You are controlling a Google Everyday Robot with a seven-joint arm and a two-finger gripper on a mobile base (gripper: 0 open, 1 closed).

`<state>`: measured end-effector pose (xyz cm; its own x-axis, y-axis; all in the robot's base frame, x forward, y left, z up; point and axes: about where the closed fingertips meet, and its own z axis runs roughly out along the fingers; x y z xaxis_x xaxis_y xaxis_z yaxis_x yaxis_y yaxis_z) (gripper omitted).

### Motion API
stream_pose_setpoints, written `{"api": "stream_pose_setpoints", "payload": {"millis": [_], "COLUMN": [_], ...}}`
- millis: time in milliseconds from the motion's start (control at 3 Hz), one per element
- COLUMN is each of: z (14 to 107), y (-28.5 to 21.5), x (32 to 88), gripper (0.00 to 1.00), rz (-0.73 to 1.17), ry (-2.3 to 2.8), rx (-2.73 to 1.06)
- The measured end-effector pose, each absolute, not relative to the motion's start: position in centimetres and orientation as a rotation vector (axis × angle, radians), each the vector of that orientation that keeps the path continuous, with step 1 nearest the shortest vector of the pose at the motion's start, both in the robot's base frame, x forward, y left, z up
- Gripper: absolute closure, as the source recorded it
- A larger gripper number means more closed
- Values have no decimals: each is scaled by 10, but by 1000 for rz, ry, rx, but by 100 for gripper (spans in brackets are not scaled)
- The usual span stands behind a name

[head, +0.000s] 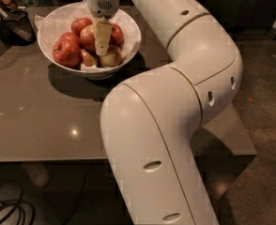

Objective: Pick apple from white bowl

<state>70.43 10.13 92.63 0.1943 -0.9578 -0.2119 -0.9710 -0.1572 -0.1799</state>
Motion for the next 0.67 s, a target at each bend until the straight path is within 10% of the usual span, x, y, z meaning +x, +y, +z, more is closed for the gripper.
{"api": "stream_pose_setpoints", "payload": {"millis": [667], "z": [919], "y": [107], "x": [710], "gripper": [23], "rz": [73], "ry": [1825], "rx": [-2218]}}
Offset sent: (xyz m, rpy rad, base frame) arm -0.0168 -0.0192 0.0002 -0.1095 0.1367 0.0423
